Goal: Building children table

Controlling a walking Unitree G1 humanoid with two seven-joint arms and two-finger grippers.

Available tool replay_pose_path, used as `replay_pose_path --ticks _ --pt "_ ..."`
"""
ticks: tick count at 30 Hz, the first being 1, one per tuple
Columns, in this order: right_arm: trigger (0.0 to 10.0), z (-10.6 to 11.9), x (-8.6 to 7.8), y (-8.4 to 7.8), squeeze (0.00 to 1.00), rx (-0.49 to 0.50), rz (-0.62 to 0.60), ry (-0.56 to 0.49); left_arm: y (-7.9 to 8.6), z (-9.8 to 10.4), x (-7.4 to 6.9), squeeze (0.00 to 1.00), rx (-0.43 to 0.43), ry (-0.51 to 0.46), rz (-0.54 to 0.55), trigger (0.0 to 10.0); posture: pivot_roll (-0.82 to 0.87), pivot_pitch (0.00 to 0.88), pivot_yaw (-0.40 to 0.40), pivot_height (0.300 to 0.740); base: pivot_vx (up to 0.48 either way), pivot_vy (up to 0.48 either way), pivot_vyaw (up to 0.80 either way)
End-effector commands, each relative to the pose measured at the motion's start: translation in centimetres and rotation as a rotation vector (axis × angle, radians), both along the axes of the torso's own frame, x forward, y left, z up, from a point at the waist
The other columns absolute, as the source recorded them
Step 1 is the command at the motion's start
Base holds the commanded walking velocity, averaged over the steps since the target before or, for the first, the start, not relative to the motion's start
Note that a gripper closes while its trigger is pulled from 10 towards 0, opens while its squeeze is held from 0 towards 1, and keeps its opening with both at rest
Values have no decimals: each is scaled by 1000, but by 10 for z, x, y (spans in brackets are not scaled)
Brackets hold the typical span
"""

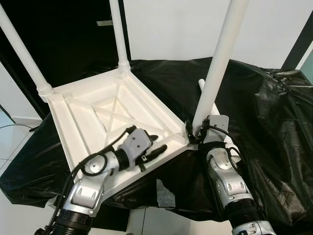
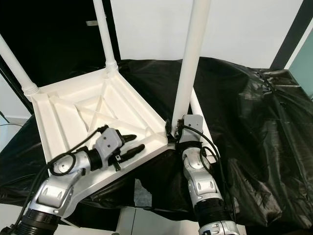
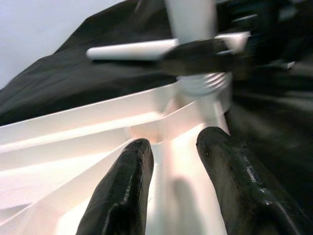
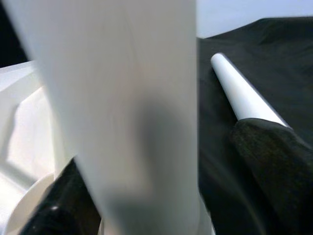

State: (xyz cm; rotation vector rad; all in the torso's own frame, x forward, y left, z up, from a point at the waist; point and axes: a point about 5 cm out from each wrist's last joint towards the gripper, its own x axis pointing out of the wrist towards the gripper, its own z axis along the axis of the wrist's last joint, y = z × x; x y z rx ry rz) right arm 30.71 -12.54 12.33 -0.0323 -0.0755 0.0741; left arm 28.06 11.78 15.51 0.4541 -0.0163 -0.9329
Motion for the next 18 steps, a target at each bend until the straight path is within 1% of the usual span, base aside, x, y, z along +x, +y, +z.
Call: replay_pose_path --ticks 1,3,5,6,9,12,13,14,18 --pt "10000 -4 -6 3 1000 14 36 21 13 3 8 0 1 -20 86 10000 64 0 13 740 0 0 0" --pt "10000 -6 -10 5 1000 14 56 30 19 4 11 0 13 -29 104 10000 60 0 16 740 0 0 0" --pt "10000 -6 -11 5 1000 13 59 32 20 4 12 0 15 -31 108 10000 60 0 16 740 0 0 0" --pt "10000 -8 -15 7 0 11 94 44 25 4 14 0 34 -41 123 10000 53 0 21 740 0 0 0" --pt "10000 -9 -18 9 0 10 120 53 28 4 16 0 47 -48 132 10000 53 0 21 740 0 0 0" --pt "10000 -14 -28 10 0 15 177 88 43 5 24 0 93 -60 178 10000 47 0 23 740 0 0 0" --pt "10000 -14 -28 10 0 15 177 88 43 5 24 0 93 -60 178 10000 47 0 23 740 0 0 0" --pt "10000 -15 -35 8 0 -2 210 102 56 4 34 0 138 -42 250 10000 41 0 26 740 0 0 0" --pt "10000 -14 -37 6 0 -21 223 106 61 2 40 0 149 -21 284 10000 39 0 30 740 0 0 0"
